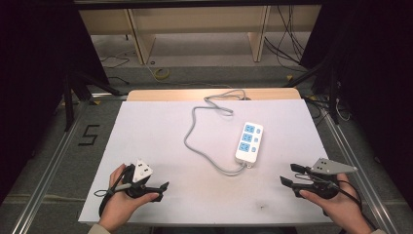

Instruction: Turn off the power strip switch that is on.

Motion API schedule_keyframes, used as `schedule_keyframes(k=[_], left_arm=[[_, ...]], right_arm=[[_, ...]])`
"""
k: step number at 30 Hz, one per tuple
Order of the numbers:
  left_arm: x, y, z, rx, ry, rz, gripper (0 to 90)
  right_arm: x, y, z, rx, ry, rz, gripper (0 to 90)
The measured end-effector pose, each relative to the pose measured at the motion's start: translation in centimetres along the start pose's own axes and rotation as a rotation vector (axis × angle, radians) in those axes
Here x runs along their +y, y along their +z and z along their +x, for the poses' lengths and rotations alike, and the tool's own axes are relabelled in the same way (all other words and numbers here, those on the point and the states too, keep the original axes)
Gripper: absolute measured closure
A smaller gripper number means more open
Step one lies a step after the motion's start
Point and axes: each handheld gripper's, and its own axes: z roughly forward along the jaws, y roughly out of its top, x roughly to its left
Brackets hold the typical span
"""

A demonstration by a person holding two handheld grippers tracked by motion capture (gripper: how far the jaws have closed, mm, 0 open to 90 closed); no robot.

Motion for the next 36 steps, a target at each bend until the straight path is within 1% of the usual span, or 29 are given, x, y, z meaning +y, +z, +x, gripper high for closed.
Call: schedule_keyframes(k=[2, 6, 7, 10, 11, 12, 14, 15, 18, 23, 31, 36], left_arm=[[0.0, 0.1, 0.2, 0.01, 0.005, 0.002, 10.9], [-0.1, 0.1, 0.5, 0.02, -0.001, 0.005, 10.9], [-0.2, 0.1, 0.6, 0.021, -0.009, 0.002, 10.9], [-0.4, 0.2, 0.8, 0.026, -0.011, 0.002, 11.1], [-0.4, 0.2, 0.9, 0.028, -0.014, 0.004, 11.2], [-0.5, 0.1, 1.0, 0.042, -0.017, 0.011, 11.4], [-0.4, -0.1, 1.0, 0.057, -0.014, 0.005, 12.4], [-0.3, -0.1, 0.9, 0.058, -0.018, -0.005, 12.5], [-0.3, 0.0, 0.9, 0.054, -0.026, -0.007, 12.7], [-0.2, 0.0, 0.8, 0.055, -0.018, -0.006, 12.6], [0.0, 0.4, 0.3, 0.041, -0.01, 0.01, 12.8], [0.1, 0.4, 0.1, 0.037, -0.008, 0.008, 13.1]], right_arm=[[0.0, -0.1, -0.1, -0.006, -0.003, -0.002, 40.0], [0.2, -0.1, -0.2, -0.013, -0.013, -0.005, 45.4], [0.2, -0.1, -0.3, -0.015, -0.015, -0.007, 47.4], [0.4, 0.0, -0.3, -0.021, -0.023, -0.011, 55.5], [0.5, 0.0, -0.4, -0.032, -0.031, -0.009, 59.2], [0.6, 0.0, -0.4, -0.039, -0.033, -0.01, 62.4], [0.7, 0.0, -0.5, -0.049, -0.042, -0.007, 68.3], [0.8, 0.1, -0.5, -0.054, -0.046, -0.005, 71.6], [1.2, 0.3, -0.6, -0.07, -0.056, -0.006, 80.0], [1.8, 1.0, -0.9, -0.093, -0.073, 0.008, 89.3], [2.7, 2.1, -1.3, -0.105, -0.074, 0.025, 90.0], [3.3, 3.2, -1.5, -0.104, -0.076, 0.039, 90.0]])
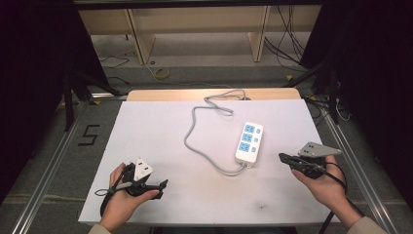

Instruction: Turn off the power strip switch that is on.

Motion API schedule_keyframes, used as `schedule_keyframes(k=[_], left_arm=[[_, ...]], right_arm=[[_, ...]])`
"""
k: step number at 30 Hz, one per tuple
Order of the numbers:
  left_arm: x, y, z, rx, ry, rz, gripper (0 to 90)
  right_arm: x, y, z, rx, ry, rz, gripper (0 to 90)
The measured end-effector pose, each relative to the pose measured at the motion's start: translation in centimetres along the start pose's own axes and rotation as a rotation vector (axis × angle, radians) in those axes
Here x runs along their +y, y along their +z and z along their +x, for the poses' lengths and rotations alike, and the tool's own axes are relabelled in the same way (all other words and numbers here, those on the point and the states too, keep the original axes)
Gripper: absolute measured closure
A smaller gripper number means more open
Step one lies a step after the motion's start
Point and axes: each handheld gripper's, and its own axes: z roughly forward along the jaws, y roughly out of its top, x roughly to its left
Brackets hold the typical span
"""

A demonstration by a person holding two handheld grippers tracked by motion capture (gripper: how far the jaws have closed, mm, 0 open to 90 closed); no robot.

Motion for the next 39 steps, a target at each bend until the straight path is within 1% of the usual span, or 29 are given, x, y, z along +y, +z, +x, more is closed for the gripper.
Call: schedule_keyframes(k=[4, 10, 13, 17, 30, 39], left_arm=[[0.0, 0.0, 0.0, 0.001, 0.001, 0.001, 13.1], [0.1, 0.1, -0.2, -0.001, 0.013, 0.003, 13.2], [0.2, 0.1, -0.3, -0.004, 0.017, 0.005, 13.3], [0.2, 0.1, -0.4, -0.001, 0.017, 0.001, 13.4], [0.2, 0.1, -0.5, 0.0, 0.025, 0.005, 13.5], [0.3, 0.1, -0.5, -0.001, 0.032, 0.006, 13.5]], right_arm=[[0.4, 0.8, -0.3, 0.001, 0.004, 0.013, 90.0], [1.0, 1.8, -0.8, 0.001, 0.022, 0.029, 90.0], [1.2, 2.2, -1.1, -0.002, 0.023, 0.028, 90.0], [1.6, 2.7, -1.4, -0.004, 0.036, 0.035, 90.0], [2.7, 4.8, -2.1, -0.001, 0.033, 0.054, 90.0], [3.3, 6.1, -2.1, 0.0, 0.033, 0.066, 90.0]])
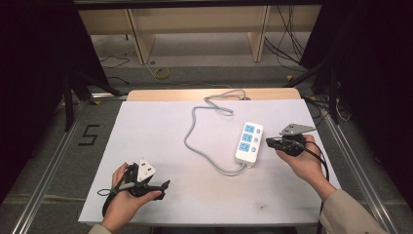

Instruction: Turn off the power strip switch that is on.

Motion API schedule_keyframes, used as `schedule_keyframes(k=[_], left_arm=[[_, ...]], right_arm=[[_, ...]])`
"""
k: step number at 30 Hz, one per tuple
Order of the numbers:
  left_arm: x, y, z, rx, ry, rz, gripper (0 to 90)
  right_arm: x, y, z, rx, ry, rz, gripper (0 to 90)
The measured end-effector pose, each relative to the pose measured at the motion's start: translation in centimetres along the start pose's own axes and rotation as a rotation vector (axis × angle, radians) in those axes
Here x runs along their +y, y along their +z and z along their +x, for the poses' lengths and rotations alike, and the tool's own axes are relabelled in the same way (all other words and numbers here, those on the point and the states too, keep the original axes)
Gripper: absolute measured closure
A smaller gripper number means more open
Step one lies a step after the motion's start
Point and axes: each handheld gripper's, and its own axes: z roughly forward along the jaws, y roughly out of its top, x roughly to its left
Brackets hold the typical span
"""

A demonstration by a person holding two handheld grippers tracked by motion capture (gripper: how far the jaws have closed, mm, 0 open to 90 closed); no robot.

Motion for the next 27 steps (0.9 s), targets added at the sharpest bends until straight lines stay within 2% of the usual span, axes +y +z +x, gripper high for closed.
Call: schedule_keyframes(k=[27], left_arm=[[0.0, 0.0, -0.2, -0.001, 0.012, 0.005, 13.6]], right_arm=[[1.7, 2.5, -0.5, -0.001, -0.007, 0.033, 90.0]])
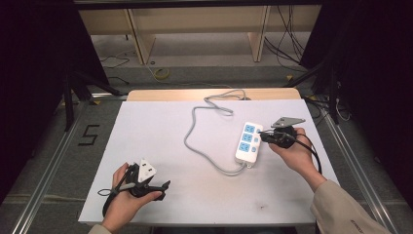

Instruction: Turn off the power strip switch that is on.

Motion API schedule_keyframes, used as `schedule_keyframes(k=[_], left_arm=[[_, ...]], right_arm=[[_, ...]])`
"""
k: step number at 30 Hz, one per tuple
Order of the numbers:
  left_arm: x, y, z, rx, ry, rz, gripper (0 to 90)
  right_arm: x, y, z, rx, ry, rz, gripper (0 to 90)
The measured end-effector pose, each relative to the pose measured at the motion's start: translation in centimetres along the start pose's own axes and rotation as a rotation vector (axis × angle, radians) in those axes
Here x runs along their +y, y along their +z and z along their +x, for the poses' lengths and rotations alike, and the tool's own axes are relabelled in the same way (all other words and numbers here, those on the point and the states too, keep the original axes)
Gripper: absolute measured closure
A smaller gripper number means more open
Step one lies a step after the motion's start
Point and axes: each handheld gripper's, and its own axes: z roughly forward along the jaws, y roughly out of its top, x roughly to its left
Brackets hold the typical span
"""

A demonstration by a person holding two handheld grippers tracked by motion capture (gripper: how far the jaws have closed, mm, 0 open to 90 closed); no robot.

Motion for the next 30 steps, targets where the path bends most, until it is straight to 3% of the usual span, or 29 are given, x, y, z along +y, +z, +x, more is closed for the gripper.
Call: schedule_keyframes(k=[30], left_arm=[[0.1, 0.1, -0.1, -0.001, 0.004, -0.002, 13.8]], right_arm=[[0.5, 1.5, -0.7, 0.002, 0.021, 0.029, 90.0]])
